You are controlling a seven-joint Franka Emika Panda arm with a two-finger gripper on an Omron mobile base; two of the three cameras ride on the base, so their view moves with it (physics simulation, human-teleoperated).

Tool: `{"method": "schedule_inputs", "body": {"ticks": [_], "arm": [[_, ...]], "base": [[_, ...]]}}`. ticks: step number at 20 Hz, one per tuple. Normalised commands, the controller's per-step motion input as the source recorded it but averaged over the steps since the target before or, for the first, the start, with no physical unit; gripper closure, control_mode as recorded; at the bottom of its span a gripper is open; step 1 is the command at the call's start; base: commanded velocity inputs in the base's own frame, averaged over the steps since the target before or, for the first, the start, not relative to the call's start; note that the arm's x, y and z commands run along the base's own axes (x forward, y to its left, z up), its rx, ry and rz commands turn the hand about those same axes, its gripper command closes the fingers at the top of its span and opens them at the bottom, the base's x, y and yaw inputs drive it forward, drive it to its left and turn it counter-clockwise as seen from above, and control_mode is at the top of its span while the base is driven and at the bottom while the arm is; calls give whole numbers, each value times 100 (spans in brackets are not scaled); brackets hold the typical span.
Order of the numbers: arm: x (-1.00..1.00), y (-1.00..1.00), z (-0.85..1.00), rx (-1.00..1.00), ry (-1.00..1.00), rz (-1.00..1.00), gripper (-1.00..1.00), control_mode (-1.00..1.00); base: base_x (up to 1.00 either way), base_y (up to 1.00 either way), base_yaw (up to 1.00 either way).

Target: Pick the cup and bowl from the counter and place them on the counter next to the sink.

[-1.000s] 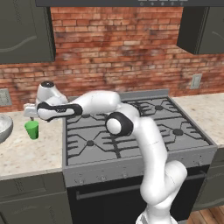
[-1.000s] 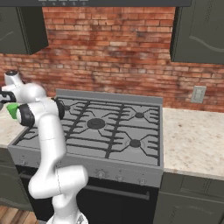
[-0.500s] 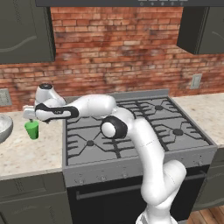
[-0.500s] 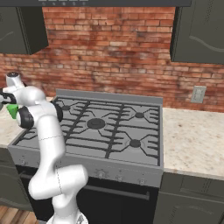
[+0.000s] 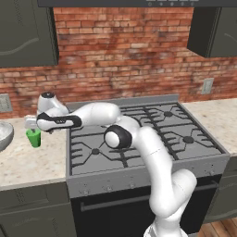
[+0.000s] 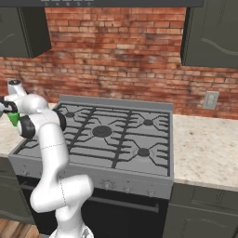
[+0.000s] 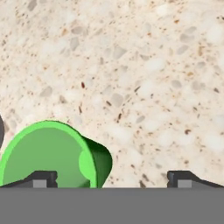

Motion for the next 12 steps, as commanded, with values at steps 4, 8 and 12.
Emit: {"method": "schedule_inputs", "body": {"ticks": [4,8,12], "arm": [[15,0,-22,0,0,0,-100,-100],[17,0,-19,0,0,0,-100,-100],[15,0,-17,0,0,0,-100,-100]], "base": [[0,0,0],[0,0,0],[0,0,0]]}}
